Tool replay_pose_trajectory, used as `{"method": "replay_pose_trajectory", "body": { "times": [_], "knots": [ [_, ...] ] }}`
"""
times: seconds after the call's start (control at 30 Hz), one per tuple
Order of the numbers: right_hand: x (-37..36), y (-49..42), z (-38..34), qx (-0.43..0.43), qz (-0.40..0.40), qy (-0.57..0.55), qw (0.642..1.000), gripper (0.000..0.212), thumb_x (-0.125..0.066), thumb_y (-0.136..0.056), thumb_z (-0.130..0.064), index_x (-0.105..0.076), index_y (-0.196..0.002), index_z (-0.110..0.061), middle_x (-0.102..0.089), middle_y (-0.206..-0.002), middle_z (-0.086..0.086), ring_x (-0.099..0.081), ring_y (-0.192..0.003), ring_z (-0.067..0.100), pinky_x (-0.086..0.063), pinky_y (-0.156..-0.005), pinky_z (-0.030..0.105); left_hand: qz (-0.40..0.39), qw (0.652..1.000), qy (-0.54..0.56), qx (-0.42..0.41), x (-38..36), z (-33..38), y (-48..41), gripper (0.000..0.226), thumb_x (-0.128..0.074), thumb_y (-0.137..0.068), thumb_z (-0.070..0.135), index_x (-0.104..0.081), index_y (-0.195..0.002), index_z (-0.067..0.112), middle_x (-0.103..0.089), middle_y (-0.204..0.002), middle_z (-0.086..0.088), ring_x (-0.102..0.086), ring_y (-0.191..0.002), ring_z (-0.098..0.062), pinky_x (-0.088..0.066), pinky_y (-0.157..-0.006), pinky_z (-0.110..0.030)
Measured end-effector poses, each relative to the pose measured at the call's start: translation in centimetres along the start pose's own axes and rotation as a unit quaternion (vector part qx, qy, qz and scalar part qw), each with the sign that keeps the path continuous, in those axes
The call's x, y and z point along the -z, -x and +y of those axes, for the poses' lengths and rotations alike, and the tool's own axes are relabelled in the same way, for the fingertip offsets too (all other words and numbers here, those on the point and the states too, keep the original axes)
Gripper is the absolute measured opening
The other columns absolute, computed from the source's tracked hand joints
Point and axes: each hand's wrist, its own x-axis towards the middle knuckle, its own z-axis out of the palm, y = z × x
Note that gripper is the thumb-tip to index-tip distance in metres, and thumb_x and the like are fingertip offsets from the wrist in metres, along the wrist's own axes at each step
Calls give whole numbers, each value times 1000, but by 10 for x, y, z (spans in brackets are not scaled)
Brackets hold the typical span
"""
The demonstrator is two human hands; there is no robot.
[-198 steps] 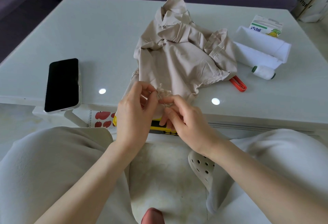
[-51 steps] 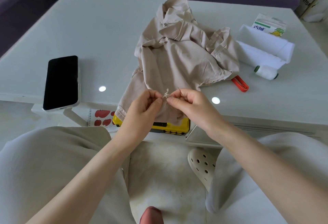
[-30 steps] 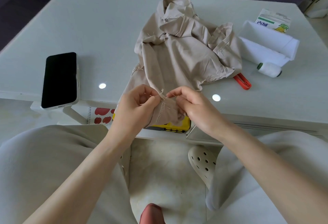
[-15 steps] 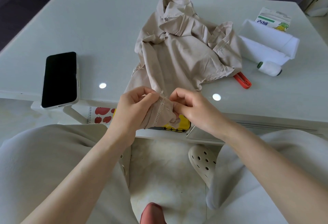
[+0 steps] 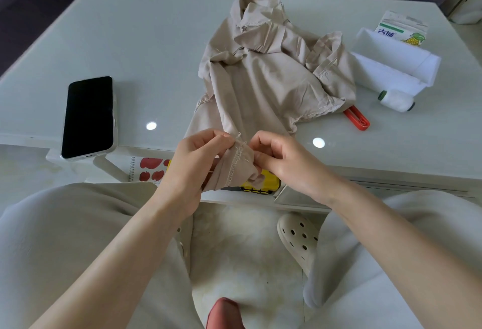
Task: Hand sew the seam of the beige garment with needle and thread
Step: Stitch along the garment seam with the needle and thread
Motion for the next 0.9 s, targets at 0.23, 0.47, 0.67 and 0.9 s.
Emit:
{"method": "replay_pose_trajectory", "body": {
  "times": [0.23,0.47,0.67,0.9],
  "knots": [
    [-1,1,-3,-2,-11,-44,999,18,-47,-98,-8,-56,-83,-13,-57,-68,-1,-53,-66,12,-47,-69,28,-9,1000,14,8,2,-3,-3,31,-53,-92,17,-65,-63,17,-63,-68,-8,-60,-61,-20,-50,-58,-30],
    [-2,2,-5,-10,-19,-80,997,19,-46,-98,-8,-56,-83,-12,-58,-66,-4,-54,-62,10,-47,-69,32,-48,995,46,70,5,-7,-9,19,-61,-83,22,-69,-82,6,-60,-88,-22,-56,-76,-30,-45,-66,-32],
    [-2,3,-5,-9,-35,-137,990,18,-48,-96,-2,-57,-82,-9,-61,-66,-5,-59,-59,5,-47,-58,15,-89,987,77,108,6,-8,-12,24,-68,-65,20,-68,-83,5,-58,-86,-21,-56,-75,-29,-50,-59,-25],
    [0,4,-1,-14,-37,-167,985,8,-56,-87,-15,-61,-81,-13,-65,-68,-6,-63,-66,7,-54,-70,23,-117,982,102,108,5,-11,-13,15,-66,-69,18,-70,-75,4,-66,-70,-17,-59,-90,-43,-46,-91,-45]
  ]
}}
